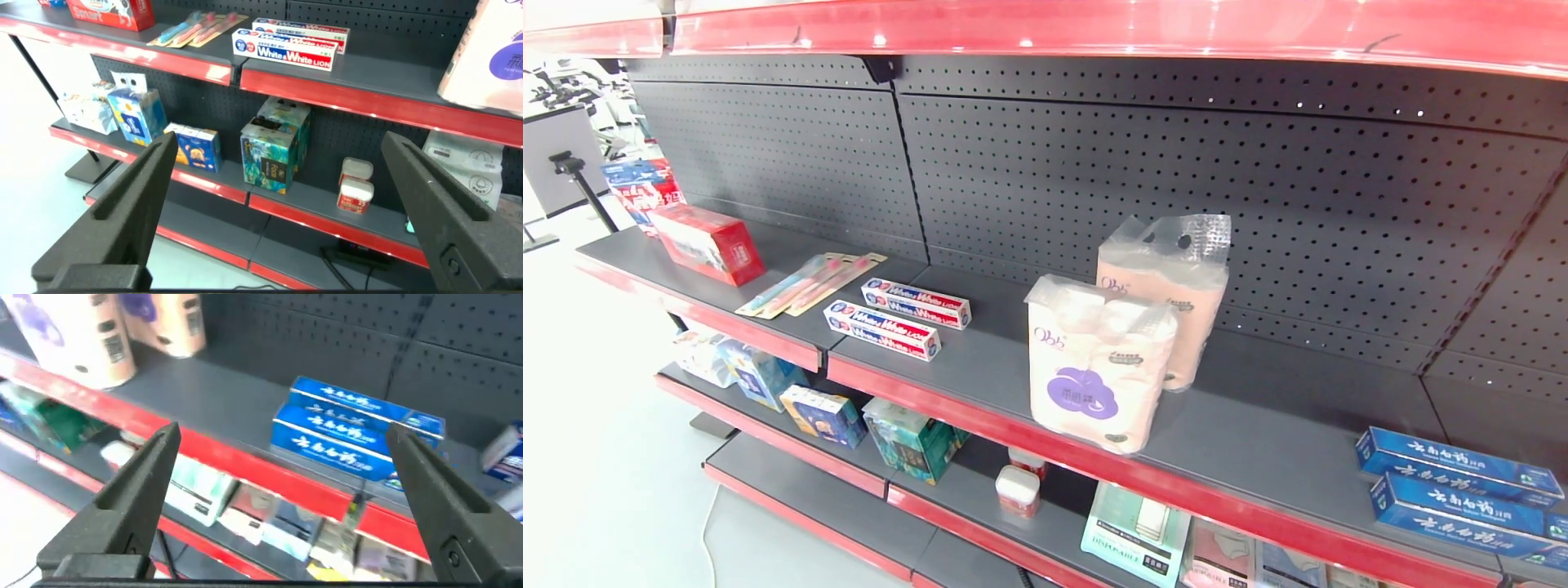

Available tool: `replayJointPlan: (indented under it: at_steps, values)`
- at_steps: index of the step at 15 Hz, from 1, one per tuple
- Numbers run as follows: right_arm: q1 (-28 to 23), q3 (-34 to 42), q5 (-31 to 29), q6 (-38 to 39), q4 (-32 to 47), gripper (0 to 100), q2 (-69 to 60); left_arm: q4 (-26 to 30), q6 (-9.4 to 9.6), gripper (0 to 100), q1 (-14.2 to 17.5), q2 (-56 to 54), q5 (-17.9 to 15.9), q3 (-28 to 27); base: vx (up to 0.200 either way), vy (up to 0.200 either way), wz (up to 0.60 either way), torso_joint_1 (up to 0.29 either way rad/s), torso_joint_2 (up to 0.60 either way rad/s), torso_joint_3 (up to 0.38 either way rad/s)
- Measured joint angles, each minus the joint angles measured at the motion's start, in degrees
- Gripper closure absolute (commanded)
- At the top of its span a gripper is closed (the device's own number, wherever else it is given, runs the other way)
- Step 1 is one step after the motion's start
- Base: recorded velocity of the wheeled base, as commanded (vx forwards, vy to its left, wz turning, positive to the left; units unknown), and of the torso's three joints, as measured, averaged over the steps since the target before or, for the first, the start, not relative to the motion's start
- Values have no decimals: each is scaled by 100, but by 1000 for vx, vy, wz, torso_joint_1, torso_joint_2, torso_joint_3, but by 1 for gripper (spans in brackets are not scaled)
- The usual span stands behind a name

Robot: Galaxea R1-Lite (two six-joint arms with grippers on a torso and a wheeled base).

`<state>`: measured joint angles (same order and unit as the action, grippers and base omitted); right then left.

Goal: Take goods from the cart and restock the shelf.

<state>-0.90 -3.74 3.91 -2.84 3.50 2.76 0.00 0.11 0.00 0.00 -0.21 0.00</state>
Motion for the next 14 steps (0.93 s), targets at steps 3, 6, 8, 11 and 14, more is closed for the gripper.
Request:
replayJointPlan:
  at_steps: [3, 6, 8, 11, 14]
  values:
    - [88, 308, -489, 289, -312, 0, -213, 0, -1, 0, 0, -2, -9, 0, 0, 0, 0, 0, 0, 0]
    - [98, 345, -484, 266, -307, 0, -254, 0, 5, 0, 0, 0, -12, 0, 0, 0, 0, 0, 0, 0]
    - [112, 347, -471, 216, -301, 0, -205, 0, 0, 0, 2, 0, -9, 0, 0, 0, 0, 0, 0, 0]
    - [98, 354, -627, 513, -315, 0, -262, 0, 2, 0, 0, -2, -6, 0, 0, 0, 0, 0, 0, 0]
    - [90, 356, -618, 447, -310, 0, -278, 0, -1, 0, 0, -2, -6, 0, 0, 0, 0, 0, 0, 0]
